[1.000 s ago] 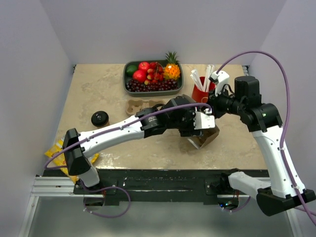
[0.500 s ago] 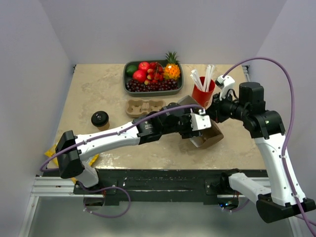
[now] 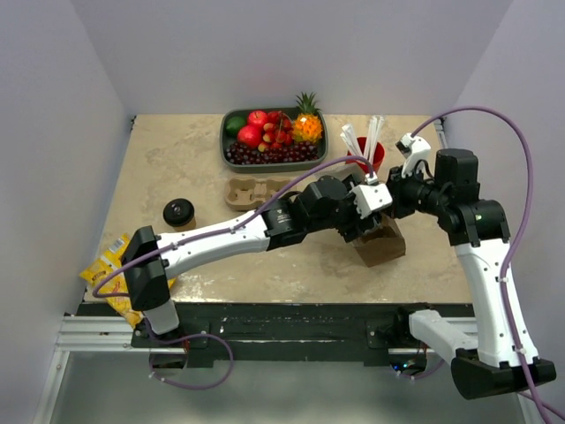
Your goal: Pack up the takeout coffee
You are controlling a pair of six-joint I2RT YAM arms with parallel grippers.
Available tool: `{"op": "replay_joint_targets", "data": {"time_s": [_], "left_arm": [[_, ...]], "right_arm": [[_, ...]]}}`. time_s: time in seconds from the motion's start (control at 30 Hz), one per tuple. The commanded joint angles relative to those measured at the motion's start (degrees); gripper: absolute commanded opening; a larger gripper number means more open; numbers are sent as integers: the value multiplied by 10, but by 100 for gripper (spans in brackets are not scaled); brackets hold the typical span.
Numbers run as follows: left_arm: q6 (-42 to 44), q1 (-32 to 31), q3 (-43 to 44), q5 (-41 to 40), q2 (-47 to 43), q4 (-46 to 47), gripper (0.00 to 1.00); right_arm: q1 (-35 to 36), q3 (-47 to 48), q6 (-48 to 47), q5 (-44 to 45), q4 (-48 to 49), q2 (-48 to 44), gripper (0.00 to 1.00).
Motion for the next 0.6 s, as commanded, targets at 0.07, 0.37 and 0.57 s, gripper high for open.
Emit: {"op": "replay_joint_targets", "data": {"time_s": [0.07,0.37,0.57], "left_arm": [[-75,21,32,-30,37,31,0],[-69,34,-9,18,35,56,0],[-7,26,-103,47,-8,127,0]], "right_arm": [[-1,-4,24,-27,12,3,0],[-5,68,5,4,-8,25,0],[-5,75,-2,-19,6,11,0]]}}
